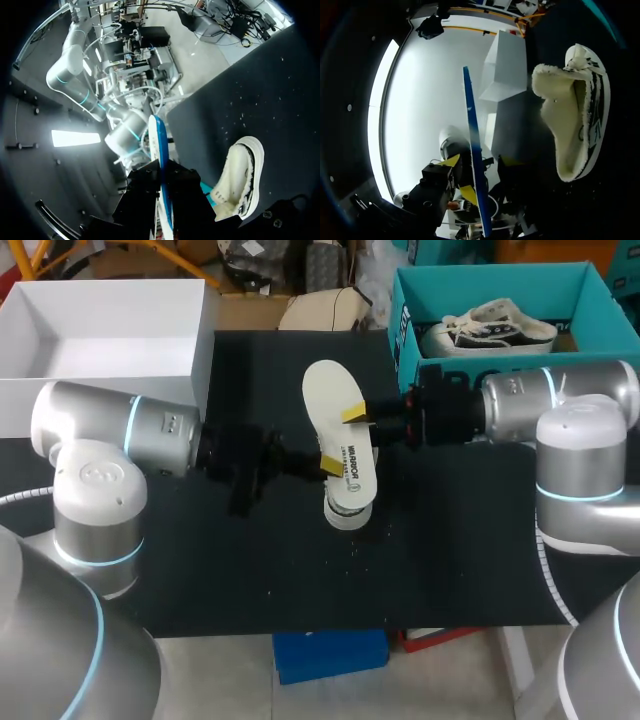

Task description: Take the shoe out of the shoebox, open the shoe tongue, remove and reinsert the insole, then place the shoe into the shoebox

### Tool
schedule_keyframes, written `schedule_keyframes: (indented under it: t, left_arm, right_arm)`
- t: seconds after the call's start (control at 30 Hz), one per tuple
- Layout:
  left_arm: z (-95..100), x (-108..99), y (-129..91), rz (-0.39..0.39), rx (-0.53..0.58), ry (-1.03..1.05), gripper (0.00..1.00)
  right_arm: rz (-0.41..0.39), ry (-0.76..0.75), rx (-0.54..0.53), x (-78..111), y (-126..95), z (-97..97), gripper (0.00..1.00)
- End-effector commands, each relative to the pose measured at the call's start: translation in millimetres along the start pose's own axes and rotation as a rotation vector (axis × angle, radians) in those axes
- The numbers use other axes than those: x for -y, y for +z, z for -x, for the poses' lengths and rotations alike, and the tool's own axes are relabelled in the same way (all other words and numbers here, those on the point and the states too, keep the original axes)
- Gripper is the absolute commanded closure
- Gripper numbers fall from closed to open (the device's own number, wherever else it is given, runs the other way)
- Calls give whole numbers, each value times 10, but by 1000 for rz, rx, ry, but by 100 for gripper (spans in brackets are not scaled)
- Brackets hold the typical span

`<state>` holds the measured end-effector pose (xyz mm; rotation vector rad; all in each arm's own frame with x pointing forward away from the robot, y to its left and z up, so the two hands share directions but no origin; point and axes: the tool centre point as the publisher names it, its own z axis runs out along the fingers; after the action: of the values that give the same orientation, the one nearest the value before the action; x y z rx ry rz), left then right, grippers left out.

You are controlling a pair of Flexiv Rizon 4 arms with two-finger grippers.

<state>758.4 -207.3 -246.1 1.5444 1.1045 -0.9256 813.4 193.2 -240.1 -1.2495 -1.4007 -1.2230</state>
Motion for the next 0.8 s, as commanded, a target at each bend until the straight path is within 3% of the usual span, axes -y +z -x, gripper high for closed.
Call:
schedule_keyframes:
  t: [0.03, 0.1, 0.13, 0.17, 0.4, 0.43, 0.47, 0.6, 0.8]
  left_arm:
    - [-2, 10, 15, 5, -2, 2, 100]
    - [-2, 10, 15, 5, -2, 2, 100]
    - [-2, 10, 15, 5, -2, 2, 100]
    - [-2, 10, 15, 5, -2, 2, 100]
    - [-2, 10, 15, 5, -2, 2, 100]
    - [22, 9, 10, 10, -58, 0, 100]
    - [39, -3, 8, 21, -101, -1, 0]
    - [137, 22, -181, 14, -319, -42, 0]
    - [222, 185, -583, -101, -850, -283, 0]
  right_arm:
    - [3, 0, 1, -5, 38, 8, 60]
    - [4, 0, 4, -7, 43, 14, 67]
    - [6, 1, 10, -9, 44, 20, 78]
    - [11, -1, 31, -11, 43, 27, 100]
    - [16, -2, 32, -13, 42, 34, 100]
    - [16, -2, 32, -13, 42, 34, 100]
    - [16, -2, 32, -13, 42, 34, 100]
    - [16, -2, 32, -13, 42, 34, 100]
    - [16, -2, 32, -13, 42, 34, 100]
